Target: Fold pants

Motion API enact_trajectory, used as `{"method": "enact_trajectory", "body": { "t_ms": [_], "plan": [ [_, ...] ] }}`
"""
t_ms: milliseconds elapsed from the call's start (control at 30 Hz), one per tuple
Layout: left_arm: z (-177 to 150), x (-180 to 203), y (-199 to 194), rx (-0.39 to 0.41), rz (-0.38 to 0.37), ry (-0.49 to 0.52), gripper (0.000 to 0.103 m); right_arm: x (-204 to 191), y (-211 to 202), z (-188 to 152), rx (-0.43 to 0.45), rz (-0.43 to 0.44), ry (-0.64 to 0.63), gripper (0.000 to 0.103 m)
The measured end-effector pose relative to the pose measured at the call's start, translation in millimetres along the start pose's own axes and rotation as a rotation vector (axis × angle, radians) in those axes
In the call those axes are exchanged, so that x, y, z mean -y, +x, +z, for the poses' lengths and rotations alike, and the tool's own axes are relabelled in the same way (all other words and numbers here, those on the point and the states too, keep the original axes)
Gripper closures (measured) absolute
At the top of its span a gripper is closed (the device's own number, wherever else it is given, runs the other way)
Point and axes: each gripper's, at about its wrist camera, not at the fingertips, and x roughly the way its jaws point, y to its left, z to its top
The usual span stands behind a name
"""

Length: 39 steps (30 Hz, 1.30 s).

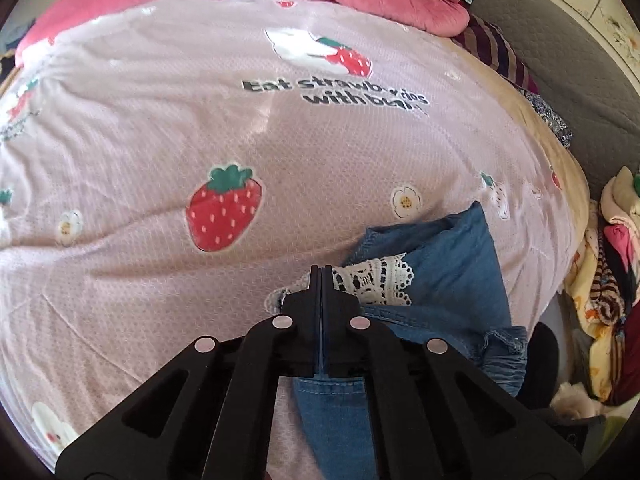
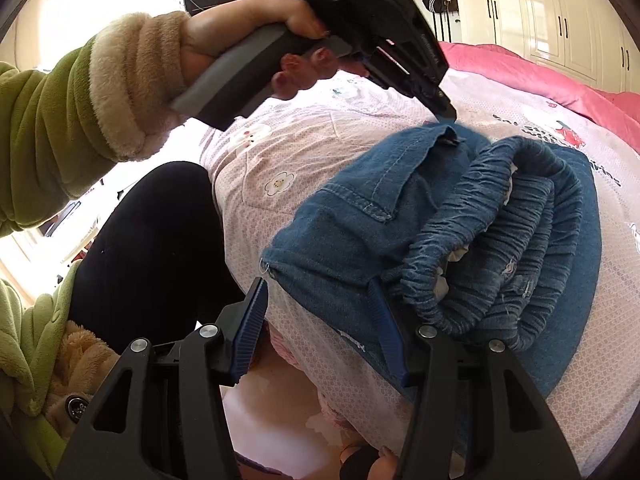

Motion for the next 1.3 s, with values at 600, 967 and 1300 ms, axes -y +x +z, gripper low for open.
{"method": "enact_trajectory", "body": {
  "t_ms": [600, 967, 1300],
  "plan": [
    [-41.7, 15.1, -73.6, 0.171, -0.003, 0.023, 0.050, -7.6, -45.2, 14.5, 0.095, 0.026, 0.113, 0.050],
    [-94.4, 26.5, -65.9, 0.202, 0.045, 0.043, 0.028, -10.4, -24.4, 13.4, -0.010, -0.069, 0.125, 0.047],
    [-115.2, 29.7, -20.9, 0.157, 0.098, 0.057, 0.027, -2.2, -14.3, 0.0, -0.102, -0.117, 0.219, 0.046]
  ]
}}
